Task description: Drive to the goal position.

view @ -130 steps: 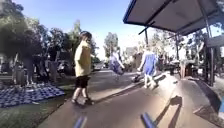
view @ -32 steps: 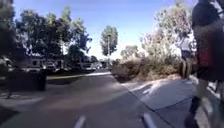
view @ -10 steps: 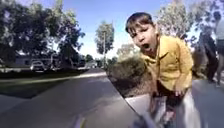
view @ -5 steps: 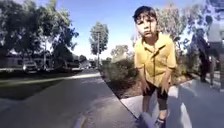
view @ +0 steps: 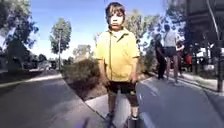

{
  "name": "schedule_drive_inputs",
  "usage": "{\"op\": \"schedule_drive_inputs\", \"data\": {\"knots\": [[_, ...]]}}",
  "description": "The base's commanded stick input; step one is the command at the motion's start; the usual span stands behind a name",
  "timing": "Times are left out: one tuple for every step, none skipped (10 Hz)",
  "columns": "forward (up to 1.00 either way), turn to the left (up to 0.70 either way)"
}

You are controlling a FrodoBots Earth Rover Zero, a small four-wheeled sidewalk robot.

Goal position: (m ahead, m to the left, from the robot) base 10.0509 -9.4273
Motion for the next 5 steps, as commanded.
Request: {"op": "schedule_drive_inputs", "data": {"knots": [[0.0, -1.0], [0.0, -1.0], [0.0, -1.0], [0.0, -1.0], [0.0, -1.0]]}}
